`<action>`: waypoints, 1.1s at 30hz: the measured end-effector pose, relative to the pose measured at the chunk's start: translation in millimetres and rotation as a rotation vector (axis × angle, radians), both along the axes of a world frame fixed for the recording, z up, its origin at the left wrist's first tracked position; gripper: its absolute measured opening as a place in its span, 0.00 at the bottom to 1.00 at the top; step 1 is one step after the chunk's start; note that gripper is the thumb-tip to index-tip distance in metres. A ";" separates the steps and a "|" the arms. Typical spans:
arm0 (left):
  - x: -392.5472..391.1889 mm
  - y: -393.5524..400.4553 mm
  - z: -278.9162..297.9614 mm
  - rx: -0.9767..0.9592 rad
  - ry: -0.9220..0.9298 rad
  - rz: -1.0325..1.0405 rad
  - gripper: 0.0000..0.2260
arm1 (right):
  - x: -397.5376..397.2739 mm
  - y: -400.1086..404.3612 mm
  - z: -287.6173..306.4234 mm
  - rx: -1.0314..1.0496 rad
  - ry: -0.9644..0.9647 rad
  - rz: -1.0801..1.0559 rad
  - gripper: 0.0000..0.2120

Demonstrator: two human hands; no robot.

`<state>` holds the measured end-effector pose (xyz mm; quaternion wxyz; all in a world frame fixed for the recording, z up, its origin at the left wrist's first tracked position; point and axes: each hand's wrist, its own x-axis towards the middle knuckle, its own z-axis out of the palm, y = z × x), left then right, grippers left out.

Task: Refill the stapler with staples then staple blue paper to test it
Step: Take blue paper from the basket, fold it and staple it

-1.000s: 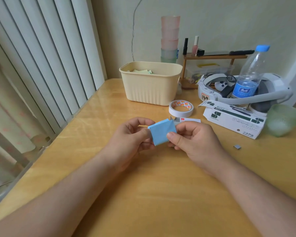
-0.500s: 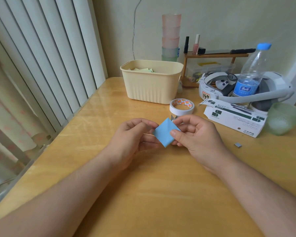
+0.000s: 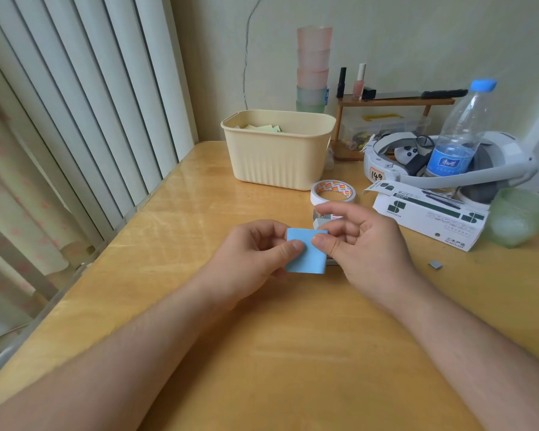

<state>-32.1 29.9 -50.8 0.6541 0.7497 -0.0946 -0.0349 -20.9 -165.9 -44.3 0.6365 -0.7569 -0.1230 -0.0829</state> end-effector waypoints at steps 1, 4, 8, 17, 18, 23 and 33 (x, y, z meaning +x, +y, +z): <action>0.2 0.1 0.2 -0.021 0.000 0.000 0.03 | 0.4 -0.1 0.4 -0.022 -0.011 -0.008 0.21; 0.5 -0.2 0.7 -0.065 0.006 0.006 0.02 | 0.7 -0.5 0.8 -0.044 -0.015 -0.021 0.22; 0.8 -0.2 2.7 -0.115 -0.012 0.072 0.02 | -1.2 -1.5 1.8 -0.056 0.004 -0.015 0.22; 1.1 -1.7 4.5 -0.142 -0.003 0.108 0.02 | -1.7 -1.0 1.7 -0.046 0.041 0.069 0.29; 1.3 -2.4 4.2 -0.140 -0.001 0.109 0.02 | -1.0 -1.4 1.9 -0.047 0.042 0.068 0.29; 2.0 -3.2 3.3 -0.144 0.004 0.111 0.03 | 0.4 -4.3 2.9 -0.059 0.043 0.050 0.26; 6.6 1.5 1.9 -0.131 -0.011 0.112 0.09 | 12.1 -22.7 5.8 -0.369 -0.301 -0.146 0.08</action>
